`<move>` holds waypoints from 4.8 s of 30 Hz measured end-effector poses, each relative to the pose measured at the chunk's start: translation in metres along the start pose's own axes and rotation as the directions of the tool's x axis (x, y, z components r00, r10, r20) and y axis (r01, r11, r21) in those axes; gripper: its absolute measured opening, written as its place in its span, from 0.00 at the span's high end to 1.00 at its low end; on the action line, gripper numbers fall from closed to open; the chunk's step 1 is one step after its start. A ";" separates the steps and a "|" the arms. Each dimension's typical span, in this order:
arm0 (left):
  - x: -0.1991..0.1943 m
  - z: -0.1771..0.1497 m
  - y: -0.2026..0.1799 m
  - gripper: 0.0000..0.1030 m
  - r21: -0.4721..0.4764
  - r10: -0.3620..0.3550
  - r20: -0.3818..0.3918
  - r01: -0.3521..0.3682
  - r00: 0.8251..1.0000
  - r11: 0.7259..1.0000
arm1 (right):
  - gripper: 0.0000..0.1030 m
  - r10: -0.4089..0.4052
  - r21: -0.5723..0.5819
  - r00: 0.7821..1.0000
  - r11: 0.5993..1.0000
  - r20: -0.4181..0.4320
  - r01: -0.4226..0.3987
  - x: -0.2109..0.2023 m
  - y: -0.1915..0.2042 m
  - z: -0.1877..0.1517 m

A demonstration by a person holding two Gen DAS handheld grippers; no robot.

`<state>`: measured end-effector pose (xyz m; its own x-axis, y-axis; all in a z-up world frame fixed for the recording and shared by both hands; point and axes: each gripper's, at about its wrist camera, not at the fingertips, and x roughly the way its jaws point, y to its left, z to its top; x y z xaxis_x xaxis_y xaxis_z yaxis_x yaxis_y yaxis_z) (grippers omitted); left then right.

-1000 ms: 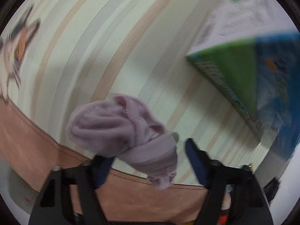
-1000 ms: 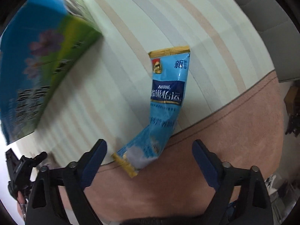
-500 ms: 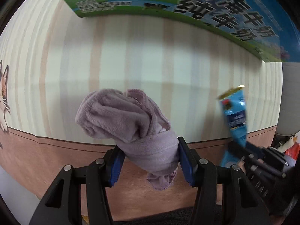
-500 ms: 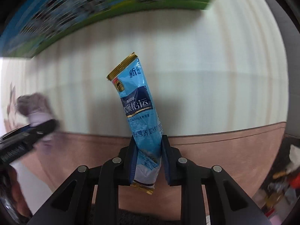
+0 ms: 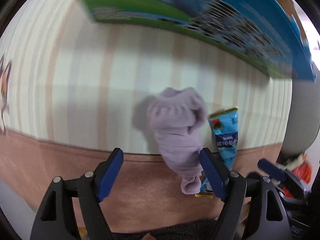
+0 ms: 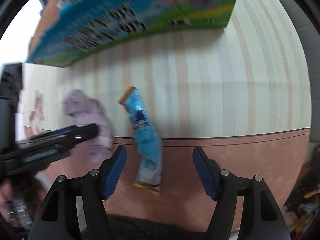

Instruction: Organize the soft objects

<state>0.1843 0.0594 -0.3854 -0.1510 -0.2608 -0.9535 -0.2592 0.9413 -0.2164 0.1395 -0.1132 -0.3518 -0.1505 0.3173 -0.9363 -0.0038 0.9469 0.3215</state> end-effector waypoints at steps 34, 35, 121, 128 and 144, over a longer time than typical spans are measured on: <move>-0.006 -0.023 -0.070 0.25 0.159 0.120 0.073 -0.131 0.990 0.979 | 0.64 -0.169 -0.039 0.984 0.984 0.052 0.171 -0.007 0.020 0.012; 0.005 -0.022 -0.088 0.25 0.202 0.112 0.048 -0.120 0.993 0.972 | 0.64 -0.180 -0.006 0.983 0.984 0.041 0.181 -0.005 0.005 0.010; -0.200 0.144 -0.053 0.02 0.108 0.183 0.379 -0.240 0.907 0.965 | 0.00 -0.291 -0.076 0.901 0.940 0.322 0.331 -0.116 0.048 0.208; -0.203 0.134 -0.054 0.02 0.101 0.182 0.404 -0.242 0.896 0.965 | 0.00 -0.300 -0.048 0.895 0.942 0.329 0.333 -0.130 0.041 0.196; -0.322 0.001 -0.068 0.02 0.117 0.102 0.585 -0.209 0.805 0.971 | 0.00 -0.226 -0.072 0.823 0.949 0.521 0.306 -0.259 0.063 0.078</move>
<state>0.2509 0.0798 -0.0642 0.4100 0.0117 -0.9120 -0.1082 0.9935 -0.0359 0.2556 -0.1316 -0.1003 0.3924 0.0745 -0.9168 -0.1212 0.9922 0.0288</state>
